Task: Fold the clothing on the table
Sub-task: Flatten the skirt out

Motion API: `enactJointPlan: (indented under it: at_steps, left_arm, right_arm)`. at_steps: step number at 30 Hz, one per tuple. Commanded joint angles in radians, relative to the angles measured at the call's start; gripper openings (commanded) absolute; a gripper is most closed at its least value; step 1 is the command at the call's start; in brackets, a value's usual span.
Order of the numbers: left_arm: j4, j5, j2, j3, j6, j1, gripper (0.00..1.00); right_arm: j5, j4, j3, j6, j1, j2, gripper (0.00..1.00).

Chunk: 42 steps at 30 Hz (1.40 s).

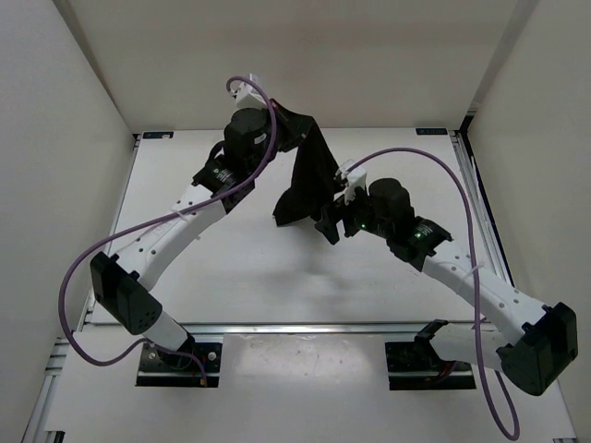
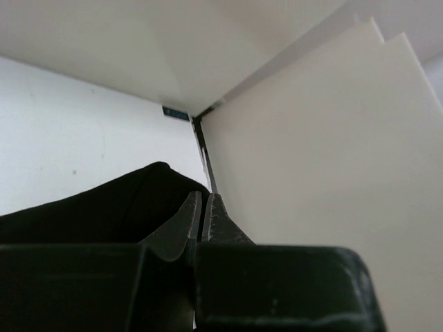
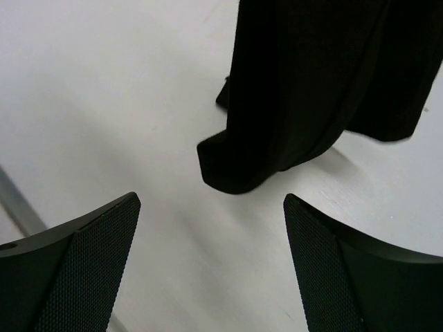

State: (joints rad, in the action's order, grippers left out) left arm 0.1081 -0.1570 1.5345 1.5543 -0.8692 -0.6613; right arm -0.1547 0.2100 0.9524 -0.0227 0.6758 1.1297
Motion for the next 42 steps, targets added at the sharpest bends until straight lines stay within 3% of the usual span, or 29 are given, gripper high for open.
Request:
enactJointPlan:
  at_steps: [1,8,12,23,32,42]
  left_arm:
    - [0.012,-0.116,0.021,0.119,0.076,-0.04,0.0]
    - [0.035,-0.203,0.091,0.251,0.105,-0.129,0.0]
    - [0.041,-0.194,0.104,0.271,0.105,-0.138,0.0]
    - [0.004,-0.228,0.118,0.262,0.13,-0.135,0.0]
    - [0.044,-0.302,0.138,0.317,0.154,-0.182,0.0]
    - [0.047,-0.372,0.136,0.328,0.193,-0.227,0.0]
  right_arm:
    - [0.236,-0.173,0.02,0.165,0.013,0.008,0.89]
    - [0.139,-0.234,0.042,0.273,-0.107,0.131,0.96]
    - [0.244,-0.254,0.072,0.218,-0.062,0.165,0.97]
    - [0.235,-0.21,0.111,0.27,-0.033,0.137,0.98]
    - [0.233,-0.198,0.094,0.366,-0.027,0.14,0.99]
    - [0.36,-0.212,0.167,0.51,-0.021,0.231,0.99]
